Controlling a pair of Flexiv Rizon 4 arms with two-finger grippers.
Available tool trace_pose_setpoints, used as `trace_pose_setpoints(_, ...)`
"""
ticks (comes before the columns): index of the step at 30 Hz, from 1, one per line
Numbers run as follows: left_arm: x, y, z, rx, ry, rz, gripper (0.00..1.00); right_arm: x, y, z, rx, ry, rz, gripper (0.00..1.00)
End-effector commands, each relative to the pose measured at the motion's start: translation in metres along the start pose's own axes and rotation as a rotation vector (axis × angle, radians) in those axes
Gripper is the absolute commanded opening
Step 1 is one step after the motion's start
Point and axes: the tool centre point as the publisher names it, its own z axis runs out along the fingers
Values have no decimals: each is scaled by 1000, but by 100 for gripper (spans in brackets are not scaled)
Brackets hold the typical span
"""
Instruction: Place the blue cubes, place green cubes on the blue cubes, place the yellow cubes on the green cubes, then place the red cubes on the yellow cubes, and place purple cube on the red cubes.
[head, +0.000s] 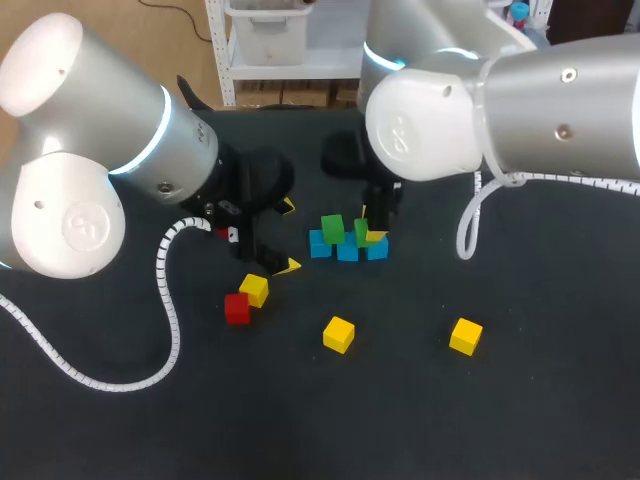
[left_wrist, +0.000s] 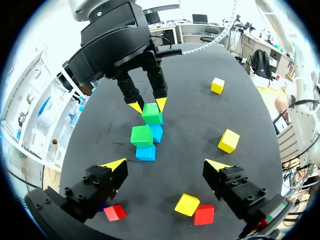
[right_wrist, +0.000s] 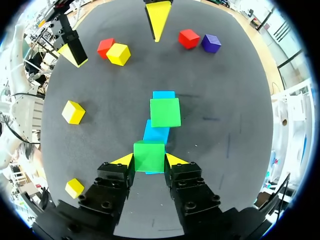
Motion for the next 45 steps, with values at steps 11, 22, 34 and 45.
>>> trace_pose_setpoints(11, 2, 0, 0, 1, -6, 3, 100, 2, -1, 3, -14, 4, 5, 0)
trace_pose_setpoints(22, 2, 0, 0, 1, -6, 3, 100, -1, -4, 3, -12, 1, -5, 0)
trace_pose_setpoints(34, 2, 0, 0, 1, -6, 3, 100, -2, -7, 5, -17, 4, -2, 0)
trace_pose_setpoints(45, 2, 0, 0, 1, -6, 3, 100, 0, -8, 5, -17, 4, 0, 0)
